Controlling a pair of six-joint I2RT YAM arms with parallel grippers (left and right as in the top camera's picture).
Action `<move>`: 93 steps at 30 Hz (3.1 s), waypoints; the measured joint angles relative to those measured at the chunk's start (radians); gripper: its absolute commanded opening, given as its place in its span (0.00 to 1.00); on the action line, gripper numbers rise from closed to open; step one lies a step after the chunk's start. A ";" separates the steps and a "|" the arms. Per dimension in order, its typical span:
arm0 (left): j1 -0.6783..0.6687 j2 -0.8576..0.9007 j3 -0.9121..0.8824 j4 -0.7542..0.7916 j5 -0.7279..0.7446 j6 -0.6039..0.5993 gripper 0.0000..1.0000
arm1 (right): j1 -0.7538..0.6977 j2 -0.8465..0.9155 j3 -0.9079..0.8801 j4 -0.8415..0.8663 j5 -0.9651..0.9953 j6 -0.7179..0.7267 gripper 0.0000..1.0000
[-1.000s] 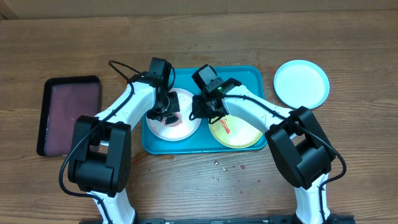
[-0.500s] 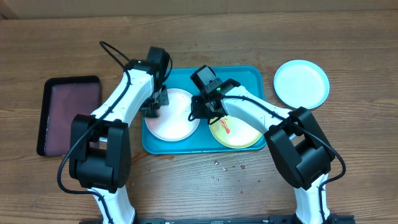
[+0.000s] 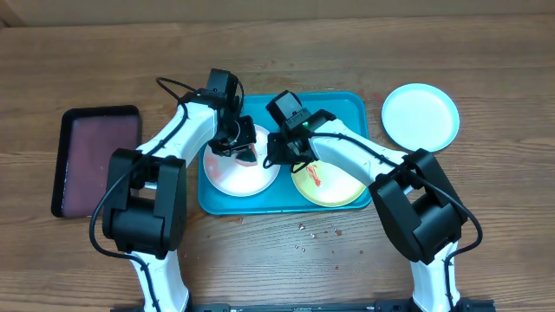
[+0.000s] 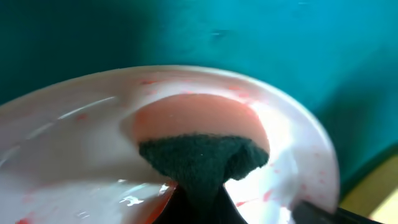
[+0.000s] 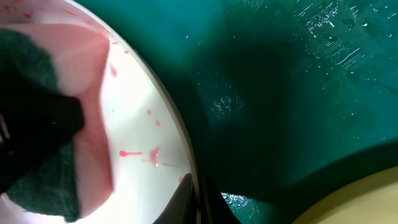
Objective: Clean dirty plates on tray and stack at the side
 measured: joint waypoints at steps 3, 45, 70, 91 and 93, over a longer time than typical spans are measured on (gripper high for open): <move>0.002 0.007 0.002 -0.001 0.011 0.003 0.04 | -0.002 0.000 0.000 -0.001 0.000 0.001 0.04; 0.594 -0.471 0.207 -0.693 -0.510 -0.246 0.04 | 0.234 -0.305 0.064 0.056 0.624 -0.471 0.04; 0.605 -0.471 0.084 -0.599 -0.463 -0.257 0.04 | 0.301 -0.306 0.058 0.016 1.104 -0.774 0.04; 0.605 -0.471 0.084 -0.593 -0.449 -0.257 0.04 | -0.883 -0.301 -0.006 -0.233 0.068 -0.188 0.04; 0.605 -0.471 0.084 -0.588 -0.443 -0.257 0.04 | -0.941 -0.301 -0.028 -0.207 0.045 -0.184 0.04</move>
